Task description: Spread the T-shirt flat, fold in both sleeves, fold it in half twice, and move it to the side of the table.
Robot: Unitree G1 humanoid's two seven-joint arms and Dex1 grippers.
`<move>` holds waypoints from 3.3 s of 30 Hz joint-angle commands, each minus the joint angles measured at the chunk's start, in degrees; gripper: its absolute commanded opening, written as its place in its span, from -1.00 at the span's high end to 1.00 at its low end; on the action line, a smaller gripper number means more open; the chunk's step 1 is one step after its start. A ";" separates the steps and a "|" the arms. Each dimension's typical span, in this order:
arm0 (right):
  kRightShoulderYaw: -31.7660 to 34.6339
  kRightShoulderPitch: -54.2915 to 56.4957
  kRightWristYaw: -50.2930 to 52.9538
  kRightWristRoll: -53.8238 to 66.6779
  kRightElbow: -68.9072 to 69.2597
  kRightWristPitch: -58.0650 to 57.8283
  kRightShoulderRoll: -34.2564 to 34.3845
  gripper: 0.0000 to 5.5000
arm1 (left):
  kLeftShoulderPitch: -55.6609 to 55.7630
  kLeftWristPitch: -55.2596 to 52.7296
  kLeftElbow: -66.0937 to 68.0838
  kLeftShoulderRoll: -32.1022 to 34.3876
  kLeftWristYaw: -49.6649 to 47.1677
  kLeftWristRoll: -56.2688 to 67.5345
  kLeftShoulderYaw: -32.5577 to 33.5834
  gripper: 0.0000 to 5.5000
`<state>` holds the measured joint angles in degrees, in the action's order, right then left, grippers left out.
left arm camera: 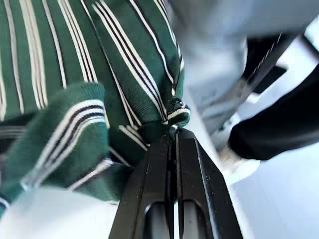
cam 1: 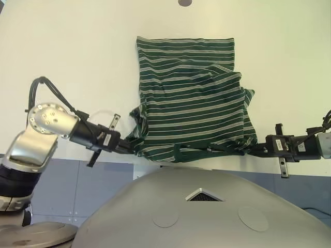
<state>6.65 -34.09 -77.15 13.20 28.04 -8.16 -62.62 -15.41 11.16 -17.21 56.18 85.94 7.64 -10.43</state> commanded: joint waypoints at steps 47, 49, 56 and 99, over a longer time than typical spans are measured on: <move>-1.16 29.96 35.02 11.79 -8.13 -19.62 22.06 -0.08 | 53.03 -5.15 56.81 -26.97 -30.56 -8.62 -1.06 0.23; -8.70 41.43 38.28 3.91 -24.28 -15.53 28.25 -0.08 | 46.53 -9.05 40.63 -22.42 -23.33 -4.81 -1.63 0.23; -22.07 64.82 40.62 -16.59 -72.42 2.91 34.20 -0.08 | 25.69 -21.58 2.37 -17.53 -15.99 0.87 -10.81 0.23; 11.17 -4.90 59.43 21.46 -10.85 -4.21 48.27 -0.08 | -3.89 -45.49 3.76 -37.20 -56.25 22.96 23.20 0.48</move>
<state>17.53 -39.48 -17.21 35.64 18.70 -12.22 -14.79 -18.08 -32.66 -13.37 18.15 30.62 30.95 12.55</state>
